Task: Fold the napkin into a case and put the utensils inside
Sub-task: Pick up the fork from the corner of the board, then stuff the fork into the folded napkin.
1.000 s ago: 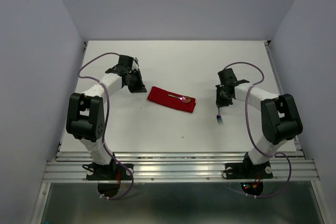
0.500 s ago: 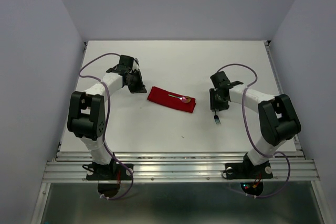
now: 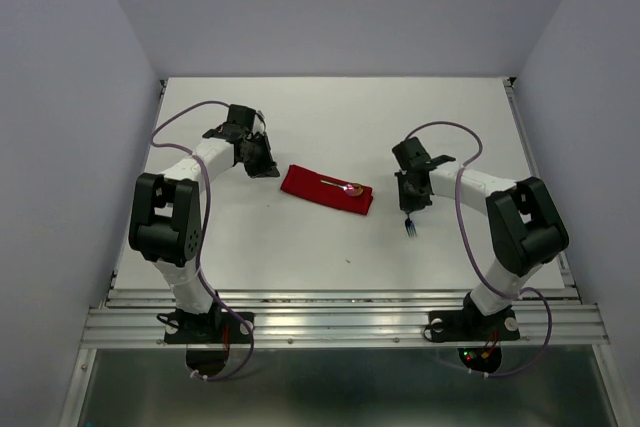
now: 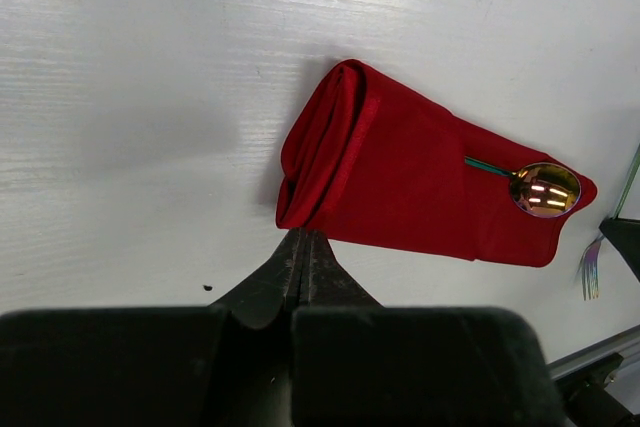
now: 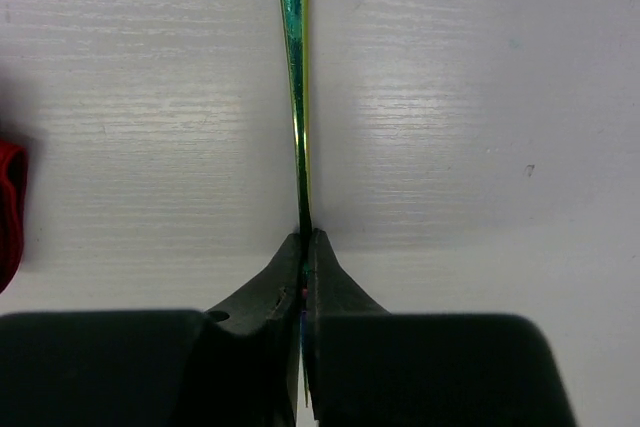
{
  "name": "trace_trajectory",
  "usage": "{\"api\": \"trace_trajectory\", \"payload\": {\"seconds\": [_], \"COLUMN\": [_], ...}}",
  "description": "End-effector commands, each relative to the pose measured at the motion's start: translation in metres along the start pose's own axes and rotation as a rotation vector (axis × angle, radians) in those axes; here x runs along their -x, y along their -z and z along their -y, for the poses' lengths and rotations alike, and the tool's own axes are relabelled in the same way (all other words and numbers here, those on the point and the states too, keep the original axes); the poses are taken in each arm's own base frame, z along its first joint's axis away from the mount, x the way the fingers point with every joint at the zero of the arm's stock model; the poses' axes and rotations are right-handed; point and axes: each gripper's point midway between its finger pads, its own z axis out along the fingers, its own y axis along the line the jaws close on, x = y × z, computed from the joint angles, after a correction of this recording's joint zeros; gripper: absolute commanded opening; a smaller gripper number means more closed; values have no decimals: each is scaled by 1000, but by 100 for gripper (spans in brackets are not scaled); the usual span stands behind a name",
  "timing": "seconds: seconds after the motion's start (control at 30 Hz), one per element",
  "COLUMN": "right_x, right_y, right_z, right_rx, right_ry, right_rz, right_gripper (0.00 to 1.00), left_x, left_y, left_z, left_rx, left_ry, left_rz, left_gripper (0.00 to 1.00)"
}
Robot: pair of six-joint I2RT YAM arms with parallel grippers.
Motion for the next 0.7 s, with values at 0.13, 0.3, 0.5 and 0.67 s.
{"api": "trace_trajectory", "payload": {"seconds": [0.13,0.3,0.5,0.67], "right_x": [31,52,71,73], "right_y": [15,45,81,101], "right_z": [5,-2,-26,-56], "right_rx": [-29,18,97,185], "right_ry": [77,169,359,562], "right_rz": [110,183,277,338], "right_gripper": [1,1,1,1], "left_x": [9,14,17,14], "left_y": [-7,-15,-25,-29], "left_z": [0,-8,-15,-16], "left_rx": [-36,-5,23,24], "left_ry": [0,11,17,21], "left_rz": [-5,-7,-17,-28], "left_gripper": [4,4,4,5]}}
